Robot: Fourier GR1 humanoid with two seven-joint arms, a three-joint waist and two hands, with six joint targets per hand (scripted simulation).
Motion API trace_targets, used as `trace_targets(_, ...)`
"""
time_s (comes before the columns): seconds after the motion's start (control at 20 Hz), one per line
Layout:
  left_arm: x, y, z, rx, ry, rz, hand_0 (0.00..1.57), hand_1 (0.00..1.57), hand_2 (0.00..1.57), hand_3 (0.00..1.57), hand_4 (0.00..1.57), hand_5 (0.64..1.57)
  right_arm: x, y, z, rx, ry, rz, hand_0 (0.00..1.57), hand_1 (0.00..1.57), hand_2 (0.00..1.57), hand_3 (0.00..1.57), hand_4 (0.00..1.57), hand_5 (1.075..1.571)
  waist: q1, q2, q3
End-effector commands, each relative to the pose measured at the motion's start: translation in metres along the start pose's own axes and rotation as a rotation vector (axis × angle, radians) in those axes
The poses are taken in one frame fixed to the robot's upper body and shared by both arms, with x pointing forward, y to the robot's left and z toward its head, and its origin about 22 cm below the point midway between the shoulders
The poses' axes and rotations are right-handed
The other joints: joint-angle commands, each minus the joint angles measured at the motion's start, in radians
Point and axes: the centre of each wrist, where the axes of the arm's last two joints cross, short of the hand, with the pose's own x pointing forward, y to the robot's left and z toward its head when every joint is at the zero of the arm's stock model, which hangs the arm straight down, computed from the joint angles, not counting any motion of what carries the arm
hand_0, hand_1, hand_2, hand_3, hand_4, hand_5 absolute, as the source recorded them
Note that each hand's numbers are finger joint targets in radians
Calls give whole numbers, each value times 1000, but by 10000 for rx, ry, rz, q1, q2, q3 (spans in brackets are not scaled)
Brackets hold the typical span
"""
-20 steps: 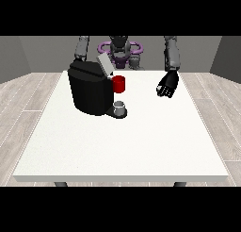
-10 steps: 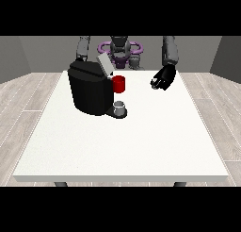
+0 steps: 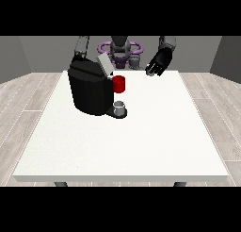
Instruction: Insert the coffee pod into the coffee machine and close the lid
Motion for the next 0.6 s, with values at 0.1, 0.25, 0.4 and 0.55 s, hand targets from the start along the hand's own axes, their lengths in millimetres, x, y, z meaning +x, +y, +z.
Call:
trace_targets(0.1, 52, -16, -26, -344, -32, 33, 1331, 1331, 1351, 1323, 592, 1571, -10, -2, 2, -13, 11, -417, 0, 0, 0, 0, 0, 1571, 86, -548, 3)
trace_targets(0.25, 62, 36, -25, 369, -331, 141, 1416, 1416, 1421, 1378, 537, 1571, 12, 18, -1, 264, -740, -194, 0, 0, 0, 0, 0, 1571, -507, -3, -1)
trace_targets(0.4, 44, 48, -17, 696, 208, 938, 956, 956, 1160, 1358, 517, 1571, 19, 0, 2, 373, -843, -198, 0, 0, 0, 0, 0, 1571, -1033, -122, -4)
trace_targets(0.55, 72, 91, -15, 1304, -430, 846, 1202, 1202, 1240, 1256, 491, 1571, 22, -13, -11, -164, -1401, -417, 0, 0, 0, 0, 0, 1571, -846, 504, 1)
